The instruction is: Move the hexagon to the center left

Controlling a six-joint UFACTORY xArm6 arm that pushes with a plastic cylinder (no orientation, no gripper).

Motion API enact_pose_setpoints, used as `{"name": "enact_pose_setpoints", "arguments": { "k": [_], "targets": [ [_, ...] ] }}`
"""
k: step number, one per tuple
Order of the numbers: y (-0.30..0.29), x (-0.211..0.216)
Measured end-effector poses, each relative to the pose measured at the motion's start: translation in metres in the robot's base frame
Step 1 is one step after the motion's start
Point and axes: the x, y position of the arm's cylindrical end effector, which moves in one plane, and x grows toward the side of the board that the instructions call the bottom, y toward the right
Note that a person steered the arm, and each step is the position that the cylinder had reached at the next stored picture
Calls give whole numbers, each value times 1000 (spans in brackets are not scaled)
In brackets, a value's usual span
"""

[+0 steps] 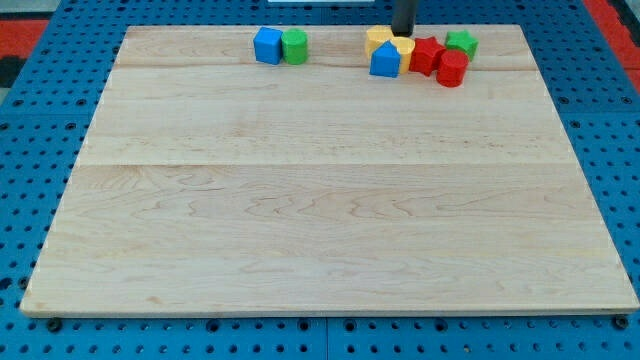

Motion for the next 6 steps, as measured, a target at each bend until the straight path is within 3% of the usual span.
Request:
{"name": "enact_pose_setpoints", "arguments": {
  "k": [1,3,4,6],
  "targets": [
    [-52,18],
    [-91,22],
    [-152,60],
    [-238,78]
  ]
}}
